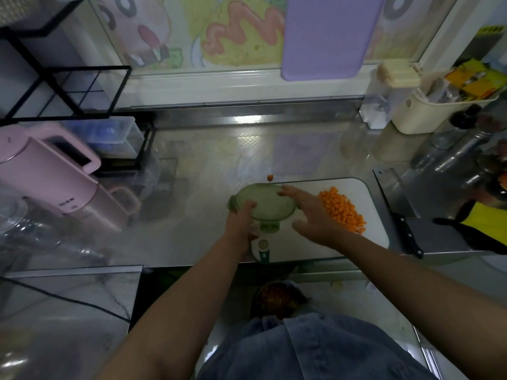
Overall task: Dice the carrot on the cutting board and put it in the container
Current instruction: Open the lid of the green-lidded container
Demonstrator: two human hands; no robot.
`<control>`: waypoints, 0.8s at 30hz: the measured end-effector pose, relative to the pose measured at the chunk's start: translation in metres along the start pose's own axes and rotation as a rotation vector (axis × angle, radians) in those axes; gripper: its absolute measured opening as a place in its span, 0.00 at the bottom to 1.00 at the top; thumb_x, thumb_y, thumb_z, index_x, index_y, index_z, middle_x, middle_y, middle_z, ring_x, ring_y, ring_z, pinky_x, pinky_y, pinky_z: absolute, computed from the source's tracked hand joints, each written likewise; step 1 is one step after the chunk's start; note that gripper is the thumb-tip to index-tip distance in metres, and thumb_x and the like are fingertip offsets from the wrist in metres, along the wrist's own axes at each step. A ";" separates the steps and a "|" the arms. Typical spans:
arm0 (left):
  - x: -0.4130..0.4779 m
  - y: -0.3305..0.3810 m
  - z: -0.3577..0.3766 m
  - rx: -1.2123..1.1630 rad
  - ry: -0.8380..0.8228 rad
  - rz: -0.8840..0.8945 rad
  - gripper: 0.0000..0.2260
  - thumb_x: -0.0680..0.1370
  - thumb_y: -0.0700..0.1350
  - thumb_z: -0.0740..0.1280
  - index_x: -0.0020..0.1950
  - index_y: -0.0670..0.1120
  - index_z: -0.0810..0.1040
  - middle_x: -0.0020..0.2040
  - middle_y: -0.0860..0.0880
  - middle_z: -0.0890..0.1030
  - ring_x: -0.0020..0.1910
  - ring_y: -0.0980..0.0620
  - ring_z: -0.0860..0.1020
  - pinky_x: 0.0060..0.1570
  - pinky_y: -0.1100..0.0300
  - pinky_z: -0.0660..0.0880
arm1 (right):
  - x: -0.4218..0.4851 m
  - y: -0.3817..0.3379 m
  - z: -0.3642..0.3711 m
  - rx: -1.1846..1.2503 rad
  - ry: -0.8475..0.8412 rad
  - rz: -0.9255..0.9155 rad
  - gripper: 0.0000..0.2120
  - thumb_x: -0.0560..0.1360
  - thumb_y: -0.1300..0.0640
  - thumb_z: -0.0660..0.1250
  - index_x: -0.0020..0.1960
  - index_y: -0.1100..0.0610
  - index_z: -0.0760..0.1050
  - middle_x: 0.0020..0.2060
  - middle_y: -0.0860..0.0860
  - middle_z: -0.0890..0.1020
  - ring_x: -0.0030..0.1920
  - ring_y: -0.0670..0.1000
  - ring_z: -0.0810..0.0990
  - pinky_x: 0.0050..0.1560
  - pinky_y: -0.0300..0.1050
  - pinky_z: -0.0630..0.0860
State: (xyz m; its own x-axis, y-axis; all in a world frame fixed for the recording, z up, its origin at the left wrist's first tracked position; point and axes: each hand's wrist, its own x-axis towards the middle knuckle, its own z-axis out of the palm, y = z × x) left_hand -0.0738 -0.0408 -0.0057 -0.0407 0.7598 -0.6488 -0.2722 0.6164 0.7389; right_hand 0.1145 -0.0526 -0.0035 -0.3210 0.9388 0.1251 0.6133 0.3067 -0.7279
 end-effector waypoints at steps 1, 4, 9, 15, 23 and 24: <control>0.002 0.000 0.000 -0.008 0.016 0.011 0.22 0.73 0.53 0.69 0.64 0.45 0.74 0.57 0.41 0.80 0.54 0.39 0.79 0.45 0.48 0.80 | -0.001 -0.001 0.003 -0.125 -0.107 -0.084 0.37 0.65 0.53 0.63 0.74 0.53 0.61 0.74 0.52 0.63 0.74 0.50 0.59 0.73 0.47 0.55; -0.001 0.004 0.003 -0.040 -0.090 0.020 0.26 0.76 0.59 0.65 0.69 0.46 0.72 0.64 0.40 0.76 0.60 0.40 0.76 0.57 0.44 0.76 | -0.003 -0.004 0.017 -0.291 -0.160 -0.187 0.37 0.70 0.50 0.68 0.76 0.52 0.59 0.75 0.51 0.61 0.74 0.50 0.58 0.73 0.46 0.53; -0.009 0.001 -0.005 0.264 -0.325 0.193 0.36 0.72 0.59 0.70 0.76 0.55 0.57 0.66 0.51 0.69 0.57 0.50 0.76 0.50 0.53 0.79 | 0.003 -0.013 0.019 0.083 0.212 0.018 0.20 0.78 0.52 0.62 0.68 0.55 0.71 0.60 0.51 0.78 0.57 0.44 0.74 0.60 0.42 0.72; -0.003 -0.016 -0.004 0.671 -0.132 0.397 0.58 0.58 0.61 0.80 0.78 0.52 0.48 0.76 0.50 0.56 0.74 0.49 0.60 0.71 0.48 0.63 | 0.001 -0.020 0.016 0.141 0.166 0.043 0.19 0.78 0.50 0.60 0.66 0.56 0.73 0.56 0.50 0.80 0.55 0.48 0.78 0.55 0.41 0.73; -0.009 0.006 -0.017 0.827 -0.003 0.639 0.48 0.58 0.61 0.79 0.72 0.46 0.64 0.64 0.47 0.71 0.64 0.47 0.70 0.65 0.50 0.69 | 0.011 -0.044 0.020 0.296 0.177 0.135 0.11 0.82 0.56 0.57 0.58 0.54 0.77 0.43 0.54 0.82 0.41 0.49 0.78 0.43 0.41 0.73; -0.010 0.010 -0.022 0.838 0.009 0.631 0.50 0.58 0.60 0.79 0.74 0.46 0.63 0.66 0.46 0.70 0.65 0.47 0.69 0.66 0.49 0.68 | 0.015 -0.047 0.025 0.338 0.188 0.153 0.11 0.82 0.54 0.57 0.56 0.53 0.78 0.42 0.55 0.82 0.40 0.52 0.79 0.41 0.46 0.74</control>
State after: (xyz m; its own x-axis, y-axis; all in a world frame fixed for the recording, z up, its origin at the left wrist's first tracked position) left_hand -0.0974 -0.0470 0.0036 0.0487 0.9937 -0.1006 0.5533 0.0570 0.8310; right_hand 0.0632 -0.0568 0.0160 -0.0880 0.9915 0.0961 0.3620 0.1217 -0.9242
